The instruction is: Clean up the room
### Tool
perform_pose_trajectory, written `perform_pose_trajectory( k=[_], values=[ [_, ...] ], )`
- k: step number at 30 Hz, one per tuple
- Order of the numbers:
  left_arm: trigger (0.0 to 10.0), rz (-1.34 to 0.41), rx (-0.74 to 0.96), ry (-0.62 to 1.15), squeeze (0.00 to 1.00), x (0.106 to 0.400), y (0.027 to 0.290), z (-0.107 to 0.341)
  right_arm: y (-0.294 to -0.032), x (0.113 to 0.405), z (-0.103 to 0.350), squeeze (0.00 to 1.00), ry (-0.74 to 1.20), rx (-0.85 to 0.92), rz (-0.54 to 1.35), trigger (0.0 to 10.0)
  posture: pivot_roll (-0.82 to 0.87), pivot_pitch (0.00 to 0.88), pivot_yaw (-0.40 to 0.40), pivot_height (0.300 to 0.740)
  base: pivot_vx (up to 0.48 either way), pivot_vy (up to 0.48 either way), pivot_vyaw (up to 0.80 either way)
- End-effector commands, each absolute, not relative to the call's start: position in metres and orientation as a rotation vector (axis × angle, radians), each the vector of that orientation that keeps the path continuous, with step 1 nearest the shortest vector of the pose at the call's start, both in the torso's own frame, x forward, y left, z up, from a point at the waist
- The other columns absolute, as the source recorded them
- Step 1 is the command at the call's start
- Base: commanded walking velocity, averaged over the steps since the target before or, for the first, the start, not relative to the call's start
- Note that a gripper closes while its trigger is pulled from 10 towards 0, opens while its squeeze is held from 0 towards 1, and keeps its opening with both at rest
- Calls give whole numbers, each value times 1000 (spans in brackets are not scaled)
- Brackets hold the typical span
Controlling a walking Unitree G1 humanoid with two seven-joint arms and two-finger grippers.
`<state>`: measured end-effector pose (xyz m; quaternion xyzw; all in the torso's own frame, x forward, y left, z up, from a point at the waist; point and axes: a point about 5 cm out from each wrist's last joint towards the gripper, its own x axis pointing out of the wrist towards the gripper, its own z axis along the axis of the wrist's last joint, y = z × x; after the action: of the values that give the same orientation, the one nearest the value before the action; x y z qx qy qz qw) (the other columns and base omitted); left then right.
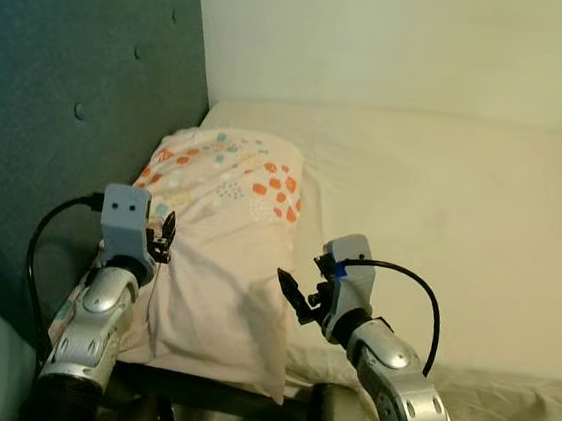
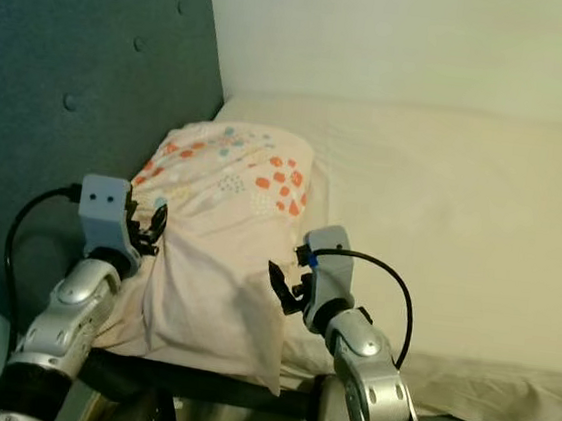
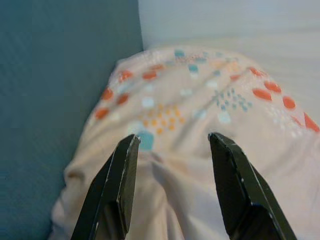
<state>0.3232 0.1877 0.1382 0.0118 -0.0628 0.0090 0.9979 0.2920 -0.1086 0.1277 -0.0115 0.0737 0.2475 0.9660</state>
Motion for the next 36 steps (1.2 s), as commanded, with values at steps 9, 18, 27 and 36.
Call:
perform_pose_trajectory(
  k=[9,18,27,36],
  values=[
    [10000,-9,77,-4,0,310,175,128,-98,274,115,0,203,19,662,10000,-88,32,21,586,0,0,0],
    [10000,33,59,-30,0,310,180,130,-108,281,116,0,168,5,564,10000,-94,21,26,621,0,0,0],
    [10000,10,38,-10,0,306,173,130,-110,283,119,0,150,5,541,10000,-96,15,24,641,0,0,0],
    [10000,-15,55,-11,0,305,166,133,-107,284,123,0,126,20,534,10000,-96,11,25,681,0,0,0]
  ],
)
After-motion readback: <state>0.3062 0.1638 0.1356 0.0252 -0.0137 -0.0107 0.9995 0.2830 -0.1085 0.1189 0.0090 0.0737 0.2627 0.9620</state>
